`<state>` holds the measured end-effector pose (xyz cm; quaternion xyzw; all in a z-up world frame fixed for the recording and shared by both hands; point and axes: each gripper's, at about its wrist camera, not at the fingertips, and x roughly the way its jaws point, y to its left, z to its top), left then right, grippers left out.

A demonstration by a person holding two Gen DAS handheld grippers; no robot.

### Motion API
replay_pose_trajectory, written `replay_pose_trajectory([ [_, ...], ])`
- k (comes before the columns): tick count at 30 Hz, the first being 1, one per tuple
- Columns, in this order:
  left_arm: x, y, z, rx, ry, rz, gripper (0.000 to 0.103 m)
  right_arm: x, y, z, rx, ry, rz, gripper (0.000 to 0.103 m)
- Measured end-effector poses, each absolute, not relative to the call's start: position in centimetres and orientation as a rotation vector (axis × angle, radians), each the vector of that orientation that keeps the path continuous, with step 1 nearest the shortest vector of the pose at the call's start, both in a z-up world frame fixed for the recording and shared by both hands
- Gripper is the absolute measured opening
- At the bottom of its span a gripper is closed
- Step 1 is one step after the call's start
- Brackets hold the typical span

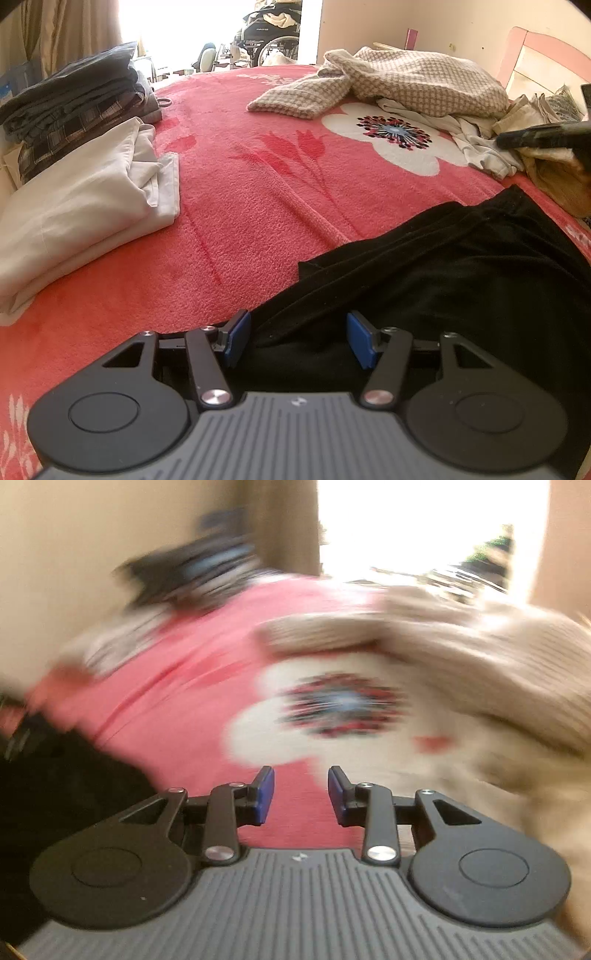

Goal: Fold clothes

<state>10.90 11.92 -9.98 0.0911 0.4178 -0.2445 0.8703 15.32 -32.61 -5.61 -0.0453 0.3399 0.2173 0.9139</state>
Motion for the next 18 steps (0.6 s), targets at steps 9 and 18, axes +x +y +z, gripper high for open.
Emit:
replay_pose_trajectory([
  [9,10.9,11.8,-10.0,0.210,0.866,-0.513,0.059,10.5,-34.9,-5.1,-0.067,0.788,0.543,0.030],
  [18,10.7,11.9,-10.1,0.216,0.857,-0.512,0.061,10.7,-30.1,-8.6,-0.396,0.824,0.691,0.018],
])
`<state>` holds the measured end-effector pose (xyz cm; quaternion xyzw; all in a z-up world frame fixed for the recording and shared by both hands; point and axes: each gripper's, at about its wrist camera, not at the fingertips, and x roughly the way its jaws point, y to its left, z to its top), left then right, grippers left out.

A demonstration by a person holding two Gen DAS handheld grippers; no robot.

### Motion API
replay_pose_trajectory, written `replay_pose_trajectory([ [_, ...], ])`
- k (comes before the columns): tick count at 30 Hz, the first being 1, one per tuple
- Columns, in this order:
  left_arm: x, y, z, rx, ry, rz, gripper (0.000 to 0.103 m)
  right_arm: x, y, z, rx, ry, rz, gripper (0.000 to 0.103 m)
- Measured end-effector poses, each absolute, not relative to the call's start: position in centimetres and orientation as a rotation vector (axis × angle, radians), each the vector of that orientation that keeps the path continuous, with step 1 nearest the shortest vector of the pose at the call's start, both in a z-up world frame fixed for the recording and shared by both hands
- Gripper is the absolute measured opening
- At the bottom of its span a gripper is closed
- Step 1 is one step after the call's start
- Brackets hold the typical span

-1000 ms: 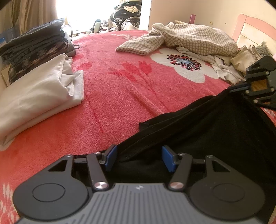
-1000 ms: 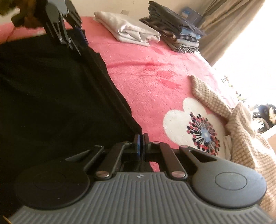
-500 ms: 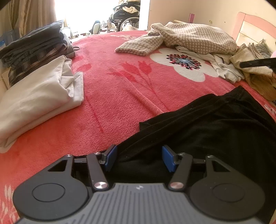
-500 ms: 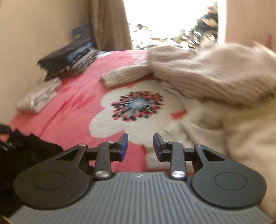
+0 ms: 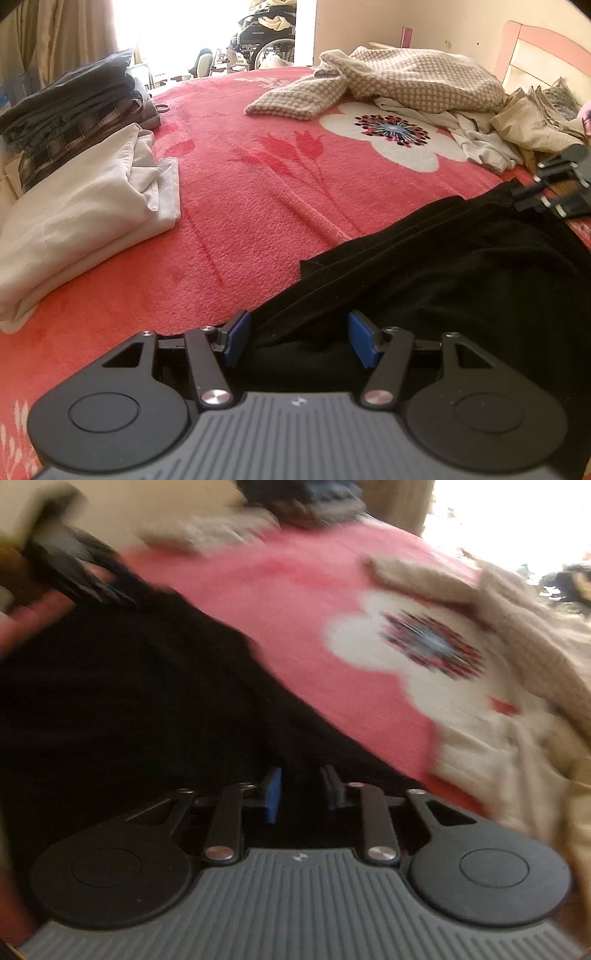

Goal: Fold clothes

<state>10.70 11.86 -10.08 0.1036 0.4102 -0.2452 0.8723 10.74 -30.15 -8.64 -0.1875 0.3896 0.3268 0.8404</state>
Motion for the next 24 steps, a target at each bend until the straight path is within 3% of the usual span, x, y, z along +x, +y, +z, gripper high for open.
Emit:
replay_pose_trajectory([
  [3,10.8,11.9,-10.1,0.217,0.858,-0.515,0.061,13.6,-33.9,-8.8,-0.189,0.814,0.513,0.017],
  [6,10.8,11.9,-10.1,0.215,0.859,-0.518,0.061,14.6,-36.4,-8.8,-0.133,0.817,0.393,0.018],
  [12,10.9,12.0,-10.1,0.218,0.858,-0.520,0.062,10.4,-35.2,-6.7,-0.020,0.833,0.727,0.017],
  [14,10.9,12.0,-10.1,0.221,0.856,-0.520,0.062,10.1,-35.3,-8.4,-0.104,0.884,0.641,0.018],
  [15,10.9,12.0,-10.1,0.221,0.855,-0.518,0.062,10.1,-35.9,-9.2,-0.127,0.895,0.570,0.023],
  [17,10.9,11.9,-10.1,0.222,0.854,-0.515,0.062,10.2,-38.8,-9.4,-0.016,0.863,0.389,0.022],
  [20,10.9,11.8,-10.1,0.222,0.854,-0.510,0.063,8.6,-42.0,-7.3,-0.004,0.775,0.148,0.023],
  [24,10.9,11.8,-10.1,0.211,0.856,-0.504,0.063,4.5,-42.1,-3.6,0.025,0.754,0.313,0.024],
])
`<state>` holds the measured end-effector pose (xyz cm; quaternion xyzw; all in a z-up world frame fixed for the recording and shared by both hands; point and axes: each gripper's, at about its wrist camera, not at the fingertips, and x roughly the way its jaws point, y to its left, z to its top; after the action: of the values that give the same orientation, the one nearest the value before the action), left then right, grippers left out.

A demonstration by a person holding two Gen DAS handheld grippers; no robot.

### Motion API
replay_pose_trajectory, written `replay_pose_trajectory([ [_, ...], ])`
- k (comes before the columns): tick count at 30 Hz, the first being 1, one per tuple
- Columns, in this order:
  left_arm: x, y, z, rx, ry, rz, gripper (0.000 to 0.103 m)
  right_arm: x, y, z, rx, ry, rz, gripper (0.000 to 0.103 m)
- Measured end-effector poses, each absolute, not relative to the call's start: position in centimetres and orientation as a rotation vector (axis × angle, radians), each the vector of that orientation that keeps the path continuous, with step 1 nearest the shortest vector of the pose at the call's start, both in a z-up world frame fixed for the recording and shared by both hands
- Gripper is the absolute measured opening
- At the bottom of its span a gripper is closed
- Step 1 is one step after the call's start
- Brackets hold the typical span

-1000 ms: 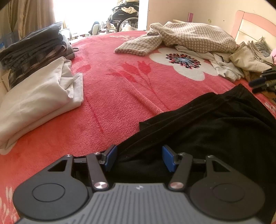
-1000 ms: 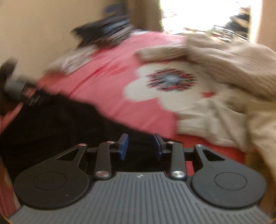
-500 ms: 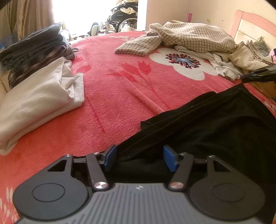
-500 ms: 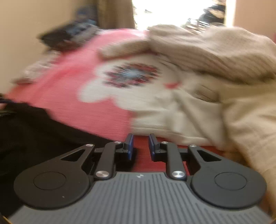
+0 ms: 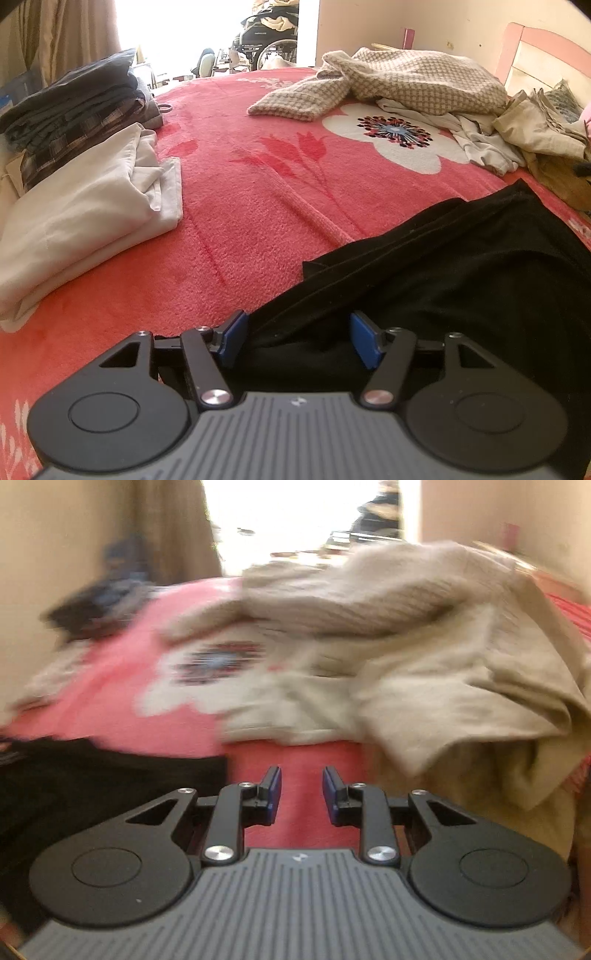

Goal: Fold clothes

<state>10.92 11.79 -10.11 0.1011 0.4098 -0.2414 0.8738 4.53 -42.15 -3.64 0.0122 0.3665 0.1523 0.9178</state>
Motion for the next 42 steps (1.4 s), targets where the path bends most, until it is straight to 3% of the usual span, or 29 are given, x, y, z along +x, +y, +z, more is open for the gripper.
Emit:
replay_pose_trajectory([
  [4,10.9,11.9,-10.2,0.205,0.853,-0.504,0.064,-0.4,-38.5,-2.8,0.003,0.876,0.673,0.024],
  [9,10.8,12.1,-9.9,0.197,0.846,-0.486,0.064,-4.3,-37.2,-9.1,-0.101,1.140,0.678,0.022],
  [13,10.0,13.5,-7.9,0.167,0.822,-0.443,0.064,-4.5,-41.8,-9.1,0.224,1.075,0.467,0.021],
  [16,8.5,16.1,-5.7,0.076,0.824,-0.405,0.064,-5.0,-43.1,-8.0,0.245,1.010,0.353,0.025],
  [23,1.9,21.1,-5.2,-0.101,1.114,-0.525,0.064,-5.4,-43.5,-7.5,0.445,1.048,0.380,0.031],
  [27,-1.6,20.8,-7.1,-0.047,1.264,-0.610,0.063,-5.7,-41.9,-8.2,0.434,1.131,0.415,0.042],
  [30,-3.1,20.2,-8.3,-0.039,1.307,-0.663,0.061,-6.5,-41.1,-8.9,0.436,1.184,0.426,0.042],
  [32,-3.6,19.9,-8.8,-0.054,1.316,-0.685,0.057,-7.2,-40.7,-9.0,0.441,1.192,0.435,0.042],
  [35,-4.1,19.5,-9.3,-0.042,1.314,-0.698,0.040,-8.0,-40.1,-9.3,0.435,1.196,0.441,0.041],
  [36,-4.3,19.4,-9.5,-0.036,1.313,-0.702,0.026,-8.2,-39.9,-9.4,0.429,1.196,0.441,0.040],
  [37,-4.5,19.4,-9.5,-0.028,1.309,-0.704,0.011,-8.3,-39.6,-9.4,0.410,1.196,0.444,0.032],
  [38,-4.6,19.5,-9.3,-0.020,1.300,-0.705,0.008,-8.5,-39.3,-9.4,0.387,1.196,0.448,0.024],
  [39,-4.7,19.8,-9.0,-0.014,1.289,-0.709,0.007,-8.6,-38.9,-9.4,0.346,1.199,0.458,0.007],
  [42,-4.7,21.1,-6.9,-0.005,1.251,-0.735,0.006,-8.6,-38.5,-8.2,0.269,1.172,0.502,0.005],
])
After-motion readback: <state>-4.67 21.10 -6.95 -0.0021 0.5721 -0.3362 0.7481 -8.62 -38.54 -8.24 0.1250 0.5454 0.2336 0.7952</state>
